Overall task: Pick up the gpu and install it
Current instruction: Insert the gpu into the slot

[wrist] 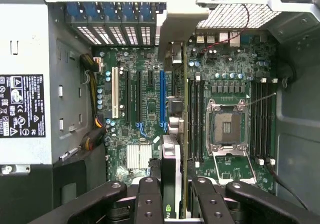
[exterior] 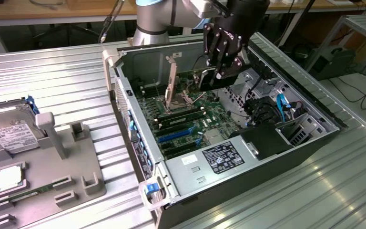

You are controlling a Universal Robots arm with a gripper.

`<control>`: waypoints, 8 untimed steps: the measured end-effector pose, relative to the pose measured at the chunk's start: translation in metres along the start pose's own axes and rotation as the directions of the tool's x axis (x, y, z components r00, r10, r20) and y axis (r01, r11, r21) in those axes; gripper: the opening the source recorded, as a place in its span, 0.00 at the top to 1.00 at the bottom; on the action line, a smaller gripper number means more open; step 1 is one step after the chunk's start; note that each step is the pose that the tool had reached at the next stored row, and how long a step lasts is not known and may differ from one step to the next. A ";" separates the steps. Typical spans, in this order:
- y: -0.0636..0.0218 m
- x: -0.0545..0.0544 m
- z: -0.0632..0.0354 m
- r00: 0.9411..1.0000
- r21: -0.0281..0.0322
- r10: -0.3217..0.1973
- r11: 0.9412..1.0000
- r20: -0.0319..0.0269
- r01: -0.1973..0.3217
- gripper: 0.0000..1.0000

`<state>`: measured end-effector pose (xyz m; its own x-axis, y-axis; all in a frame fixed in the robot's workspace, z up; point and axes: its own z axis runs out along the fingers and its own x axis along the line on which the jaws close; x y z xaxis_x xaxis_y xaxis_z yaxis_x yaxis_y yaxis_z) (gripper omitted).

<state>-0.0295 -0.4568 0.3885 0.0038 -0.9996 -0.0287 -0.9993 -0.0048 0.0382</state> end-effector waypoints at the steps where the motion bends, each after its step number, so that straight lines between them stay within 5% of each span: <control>1: 0.0019 0.000 0.0021 1.000 0.000 0.000 1.000 0.000 0.000 0.72; 3: 0.0048 0.000 0.0055 1.000 0.000 0.000 1.000 0.000 0.000 0.72; 8: 0.0072 0.000 0.0092 1.000 0.022 -0.001 1.000 0.000 0.001 0.72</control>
<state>-0.0371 -0.4568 0.3796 0.0044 -0.9996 -0.0291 -0.9999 -0.0049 0.0165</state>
